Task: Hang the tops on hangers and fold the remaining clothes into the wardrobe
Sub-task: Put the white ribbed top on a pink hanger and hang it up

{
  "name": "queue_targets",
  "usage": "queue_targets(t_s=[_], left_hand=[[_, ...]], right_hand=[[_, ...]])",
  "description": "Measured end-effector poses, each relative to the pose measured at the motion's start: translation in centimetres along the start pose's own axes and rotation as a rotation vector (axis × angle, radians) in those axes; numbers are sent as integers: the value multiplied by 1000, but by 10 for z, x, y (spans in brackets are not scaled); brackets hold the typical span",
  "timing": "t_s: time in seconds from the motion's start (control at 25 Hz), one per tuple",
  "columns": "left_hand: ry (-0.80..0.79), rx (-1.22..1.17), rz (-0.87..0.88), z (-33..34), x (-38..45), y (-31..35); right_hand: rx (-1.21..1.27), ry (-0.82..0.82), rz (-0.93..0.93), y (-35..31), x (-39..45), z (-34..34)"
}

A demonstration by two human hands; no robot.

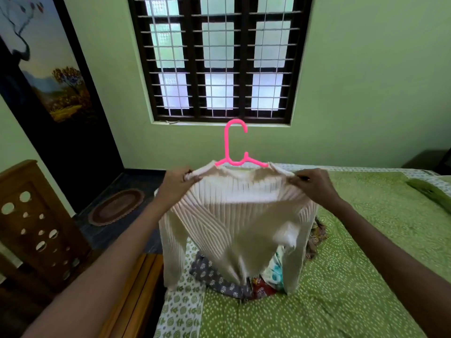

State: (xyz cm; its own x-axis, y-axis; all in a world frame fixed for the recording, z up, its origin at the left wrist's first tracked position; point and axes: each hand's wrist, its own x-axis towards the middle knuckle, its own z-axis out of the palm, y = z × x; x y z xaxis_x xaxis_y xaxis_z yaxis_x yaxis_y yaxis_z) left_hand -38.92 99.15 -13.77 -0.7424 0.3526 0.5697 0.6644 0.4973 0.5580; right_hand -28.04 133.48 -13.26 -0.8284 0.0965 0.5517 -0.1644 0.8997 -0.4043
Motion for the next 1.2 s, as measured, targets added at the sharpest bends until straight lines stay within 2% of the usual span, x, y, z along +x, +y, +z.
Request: queue_targets(t_s=[0.08, 0.2, 0.36, 0.52, 0.68, 0.76, 0.92, 1.2], left_hand=[[13, -34, -29, 12, -7, -8], [23, -81, -75, 11, -2, -1], [-162, -344, -153, 6, 11, 9], [-424, -300, -91, 12, 17, 15], [-514, -373, -27, 37, 11, 28], [-499, -337, 69, 54, 8, 44], [-358, -289, 259, 88, 8, 94], [-266, -361, 442, 152, -4, 222]], right_hand=[[-33, -15, 27, 7, -4, 4], [-38, 54, 36, 2, -6, -8], [13, 118, 86, -4, -12, -32], [21, 151, 190, -2, -35, -62], [17, 165, 307, 9, -71, -89], [-2, 175, 365, 16, -93, -105], [-41, 236, 458, 29, -142, -144], [-153, 350, 514, 46, -242, -248]])
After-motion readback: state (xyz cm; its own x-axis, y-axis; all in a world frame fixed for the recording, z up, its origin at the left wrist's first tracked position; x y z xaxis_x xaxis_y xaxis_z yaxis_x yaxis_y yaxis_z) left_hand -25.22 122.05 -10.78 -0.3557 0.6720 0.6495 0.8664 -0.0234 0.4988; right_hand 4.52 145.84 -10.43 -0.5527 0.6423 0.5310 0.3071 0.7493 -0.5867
